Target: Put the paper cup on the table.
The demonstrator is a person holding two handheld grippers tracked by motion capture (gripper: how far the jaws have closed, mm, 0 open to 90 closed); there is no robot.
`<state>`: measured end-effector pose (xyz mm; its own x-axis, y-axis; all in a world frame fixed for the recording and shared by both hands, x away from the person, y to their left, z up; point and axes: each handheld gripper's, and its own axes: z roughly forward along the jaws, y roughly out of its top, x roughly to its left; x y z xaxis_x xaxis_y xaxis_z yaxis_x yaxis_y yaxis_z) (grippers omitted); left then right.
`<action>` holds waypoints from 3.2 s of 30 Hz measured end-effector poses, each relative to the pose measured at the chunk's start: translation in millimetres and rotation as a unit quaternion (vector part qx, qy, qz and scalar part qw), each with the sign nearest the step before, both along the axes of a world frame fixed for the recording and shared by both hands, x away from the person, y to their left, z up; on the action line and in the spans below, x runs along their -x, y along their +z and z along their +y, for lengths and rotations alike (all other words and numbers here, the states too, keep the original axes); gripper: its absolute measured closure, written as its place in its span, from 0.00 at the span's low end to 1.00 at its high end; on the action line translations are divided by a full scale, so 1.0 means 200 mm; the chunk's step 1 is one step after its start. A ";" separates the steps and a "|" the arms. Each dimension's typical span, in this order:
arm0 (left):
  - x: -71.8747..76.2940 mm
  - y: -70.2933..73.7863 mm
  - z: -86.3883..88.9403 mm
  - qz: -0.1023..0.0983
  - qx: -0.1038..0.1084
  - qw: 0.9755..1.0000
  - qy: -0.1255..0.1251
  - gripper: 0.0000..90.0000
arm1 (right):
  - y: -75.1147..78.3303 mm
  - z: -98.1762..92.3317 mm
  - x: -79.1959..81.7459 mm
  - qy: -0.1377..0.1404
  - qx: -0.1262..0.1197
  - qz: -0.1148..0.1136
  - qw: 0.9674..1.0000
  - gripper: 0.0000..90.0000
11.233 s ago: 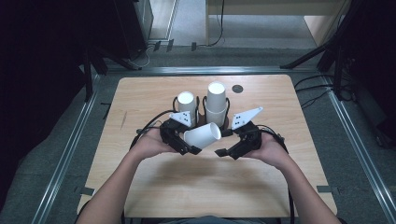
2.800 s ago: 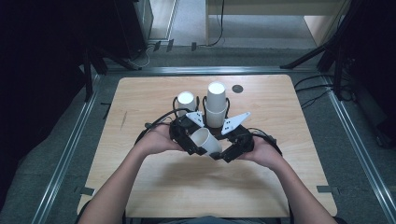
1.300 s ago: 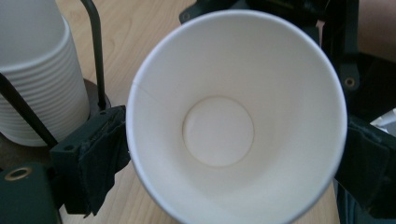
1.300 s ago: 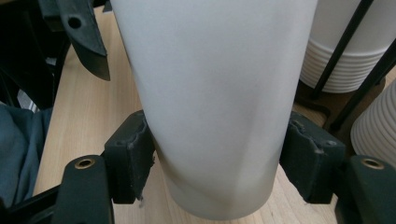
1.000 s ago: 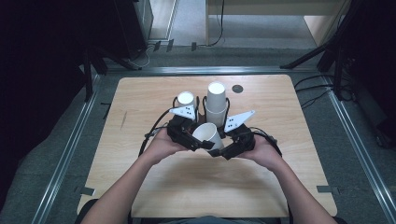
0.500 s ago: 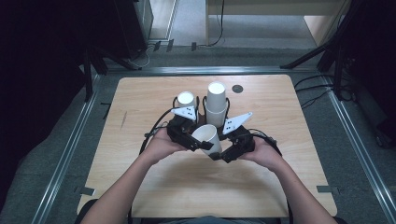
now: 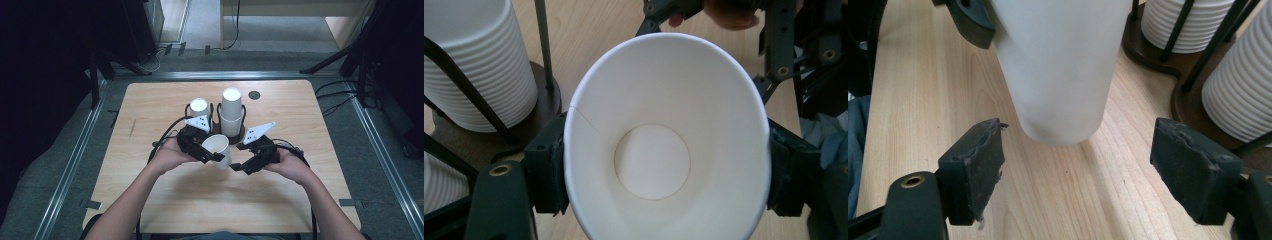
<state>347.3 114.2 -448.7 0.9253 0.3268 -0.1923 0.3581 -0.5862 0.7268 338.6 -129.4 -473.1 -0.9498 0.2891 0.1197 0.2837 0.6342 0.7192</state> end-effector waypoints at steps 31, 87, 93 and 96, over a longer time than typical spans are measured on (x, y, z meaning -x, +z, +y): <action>0.02 0.00 0.17 0.000 -0.039 0.998 0.042 0.25 | 0.05 -0.20 -0.07 -0.037 0.015 -0.036 0.999 0.23; -0.14 -0.08 0.72 0.000 -0.090 0.976 0.197 0.24 | 0.00 -0.22 -0.13 -0.051 0.008 -0.036 0.998 0.23; -0.17 -0.09 0.77 0.003 -0.089 0.973 0.213 0.23 | -0.01 -0.21 -0.12 -0.050 0.007 -0.033 0.998 0.23; -0.19 -0.10 0.80 0.003 -0.090 0.971 0.223 0.23 | -0.02 -0.22 -0.12 -0.053 0.008 -0.032 0.998 0.23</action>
